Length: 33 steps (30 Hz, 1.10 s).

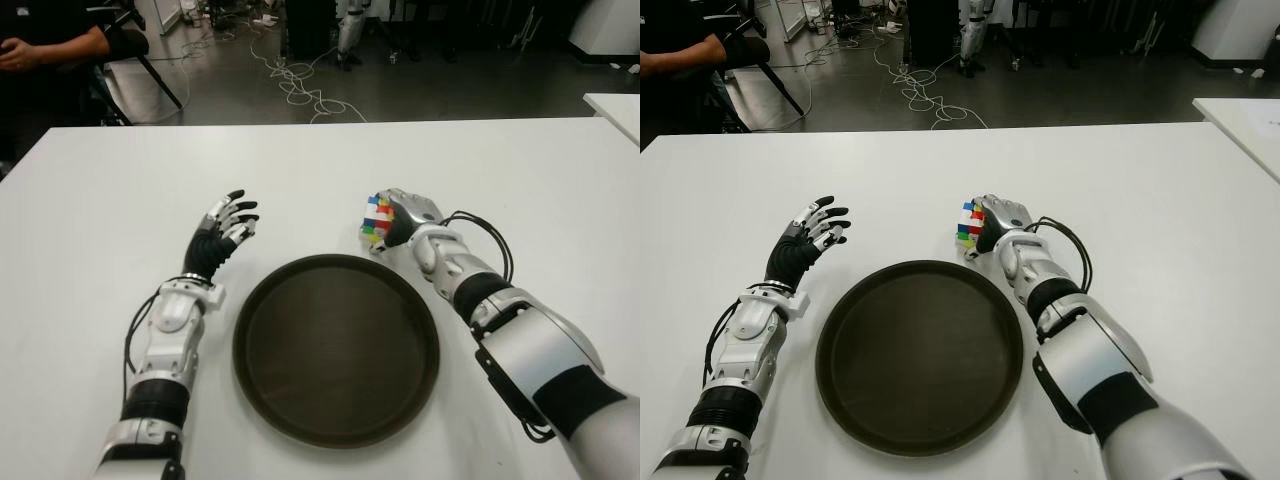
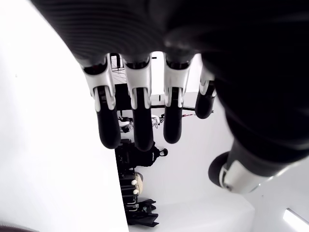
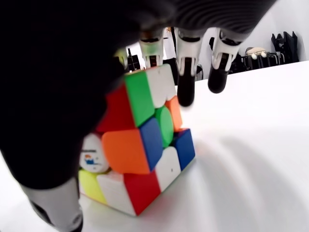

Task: Pick up the Rubik's Cube and put it in the plate

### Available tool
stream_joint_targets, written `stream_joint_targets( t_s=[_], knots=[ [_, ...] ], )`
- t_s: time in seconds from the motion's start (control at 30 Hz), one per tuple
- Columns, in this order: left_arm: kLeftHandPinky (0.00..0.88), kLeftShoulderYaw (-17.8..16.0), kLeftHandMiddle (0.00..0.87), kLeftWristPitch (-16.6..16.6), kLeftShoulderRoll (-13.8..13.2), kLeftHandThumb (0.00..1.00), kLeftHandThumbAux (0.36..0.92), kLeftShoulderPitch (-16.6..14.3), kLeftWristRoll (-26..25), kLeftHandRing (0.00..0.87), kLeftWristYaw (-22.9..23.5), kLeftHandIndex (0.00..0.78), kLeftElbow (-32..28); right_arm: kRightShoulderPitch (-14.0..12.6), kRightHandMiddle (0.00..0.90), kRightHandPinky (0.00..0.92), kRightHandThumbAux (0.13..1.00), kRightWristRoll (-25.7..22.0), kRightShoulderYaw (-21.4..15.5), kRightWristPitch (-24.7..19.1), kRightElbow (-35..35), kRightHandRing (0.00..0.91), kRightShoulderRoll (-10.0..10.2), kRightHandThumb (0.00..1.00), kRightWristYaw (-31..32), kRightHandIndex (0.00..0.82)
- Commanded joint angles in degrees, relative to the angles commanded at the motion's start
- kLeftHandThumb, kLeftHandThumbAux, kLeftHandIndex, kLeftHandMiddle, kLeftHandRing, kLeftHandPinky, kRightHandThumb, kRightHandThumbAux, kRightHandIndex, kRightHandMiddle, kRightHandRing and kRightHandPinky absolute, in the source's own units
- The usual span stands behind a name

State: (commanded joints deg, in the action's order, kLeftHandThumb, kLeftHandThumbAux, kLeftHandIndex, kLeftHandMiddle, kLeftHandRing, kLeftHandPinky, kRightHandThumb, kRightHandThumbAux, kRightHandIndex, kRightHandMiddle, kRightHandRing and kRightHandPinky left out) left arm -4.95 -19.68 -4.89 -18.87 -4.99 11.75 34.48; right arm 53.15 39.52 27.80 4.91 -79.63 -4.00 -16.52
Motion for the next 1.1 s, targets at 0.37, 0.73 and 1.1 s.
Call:
stream_joint_targets(
  t_s=[0.37, 0.73, 1.1],
  knots=[
    [0.294, 0.0, 0.242, -0.3, 0.2, 0.334, 0.667, 0.0, -0.2, 0.25, 0.2, 0.139, 0.1, -0.5, 0.223, 0.223, 0.806, 0.6, 0.3, 0.9, -0.1, 0.242, -0.2, 0.0, -0.9, 0.222],
    [0.283, 0.1, 0.236, -0.9, 0.2, 0.309, 0.675, 0.0, -0.1, 0.24, 0.1, 0.142, 0.2, -0.8, 0.252, 0.253, 0.792, 1.3, 1.3, 1.1, -0.1, 0.272, -0.2, 0.0, -2.2, 0.242],
    [0.279, 0.2, 0.233, -0.4, 0.1, 0.297, 0.662, 0.1, 0.1, 0.239, 0.1, 0.139, 0.0, -0.5, 0.238, 0.238, 0.789, 2.2, 2.6, 1.0, -0.1, 0.254, -0.3, 0.0, -2.4, 0.25]
  ],
)
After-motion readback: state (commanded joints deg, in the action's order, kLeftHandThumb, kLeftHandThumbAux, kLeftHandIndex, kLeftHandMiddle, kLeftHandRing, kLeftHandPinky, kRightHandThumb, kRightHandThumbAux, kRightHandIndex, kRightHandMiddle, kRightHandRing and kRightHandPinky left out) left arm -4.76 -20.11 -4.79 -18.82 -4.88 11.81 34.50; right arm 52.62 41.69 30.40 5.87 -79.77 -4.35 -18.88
